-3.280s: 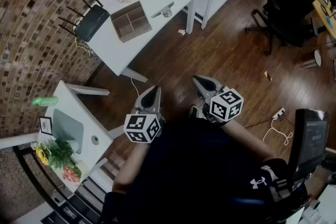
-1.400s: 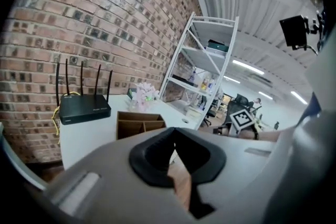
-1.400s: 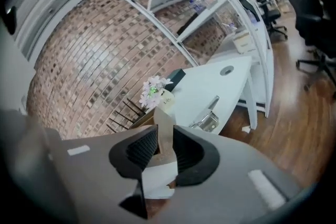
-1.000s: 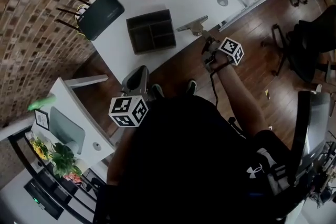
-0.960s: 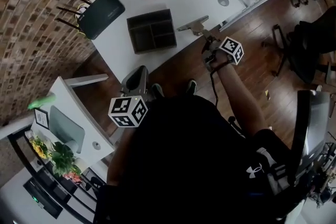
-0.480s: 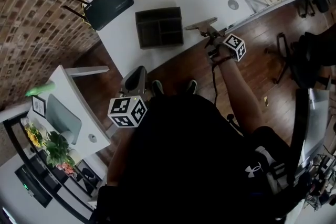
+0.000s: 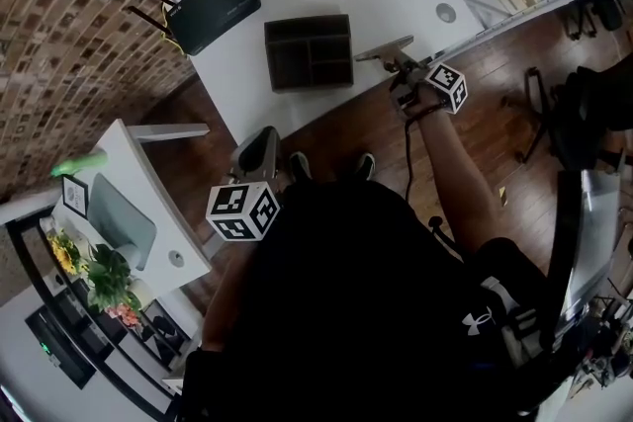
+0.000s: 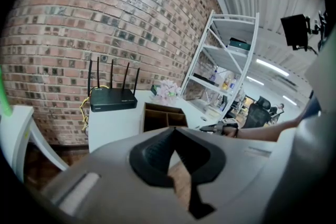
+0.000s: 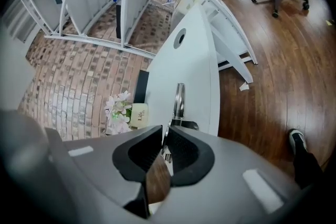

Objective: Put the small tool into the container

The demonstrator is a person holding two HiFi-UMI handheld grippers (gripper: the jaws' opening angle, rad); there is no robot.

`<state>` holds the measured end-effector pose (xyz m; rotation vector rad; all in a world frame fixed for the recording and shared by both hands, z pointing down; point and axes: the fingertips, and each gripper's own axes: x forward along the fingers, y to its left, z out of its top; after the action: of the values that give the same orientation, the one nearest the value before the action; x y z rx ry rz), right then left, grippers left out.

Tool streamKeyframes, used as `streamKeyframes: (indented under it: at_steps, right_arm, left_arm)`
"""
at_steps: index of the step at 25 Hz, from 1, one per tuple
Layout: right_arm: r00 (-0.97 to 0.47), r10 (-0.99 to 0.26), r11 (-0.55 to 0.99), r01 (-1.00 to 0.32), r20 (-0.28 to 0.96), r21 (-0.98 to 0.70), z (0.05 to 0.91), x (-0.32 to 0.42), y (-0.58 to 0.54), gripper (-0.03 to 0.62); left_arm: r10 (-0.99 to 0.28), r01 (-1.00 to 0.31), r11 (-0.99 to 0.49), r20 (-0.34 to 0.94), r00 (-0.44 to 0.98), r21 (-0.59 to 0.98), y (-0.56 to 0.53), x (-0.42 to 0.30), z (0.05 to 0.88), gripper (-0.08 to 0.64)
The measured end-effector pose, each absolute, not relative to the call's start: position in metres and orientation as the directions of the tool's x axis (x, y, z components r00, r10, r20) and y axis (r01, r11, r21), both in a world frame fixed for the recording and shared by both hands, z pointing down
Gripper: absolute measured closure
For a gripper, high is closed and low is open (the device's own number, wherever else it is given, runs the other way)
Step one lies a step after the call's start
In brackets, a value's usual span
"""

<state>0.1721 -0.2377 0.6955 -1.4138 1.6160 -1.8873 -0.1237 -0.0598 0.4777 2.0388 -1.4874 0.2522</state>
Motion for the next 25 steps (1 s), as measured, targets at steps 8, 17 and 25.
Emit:
streamKeyframes:
  at_steps: [8, 17, 25]
  right_arm:
    - [-0.466, -0.768, -0.244, -0.423, 0.440, -0.873, 0.668, 0.177, -0.234, 0.575]
    - [-0.456, -0.830, -0.036, -0.531, 0.321, -0.847, 0.588, 0.188, -0.226, 0.575]
    - [-0.529, -0.826, 0.245, -0.647, 0.194, -0.722, 0.487, 0.156, -0.220, 0.575]
  left_arm:
    - [-0.800, -0.904, -0.224, 0.461, 0.383, 0.363, -0.063, -0.123, 0.475, 0.557]
    - [-0.781, -0.872, -0.297, 0.426, 0.456, 0.389, -0.072, -0.110, 0.471, 0.557]
    - [-0.754, -0.840, -0.352, 0.406, 0.516, 0.413, -0.076, -0.100, 0.470, 0.557]
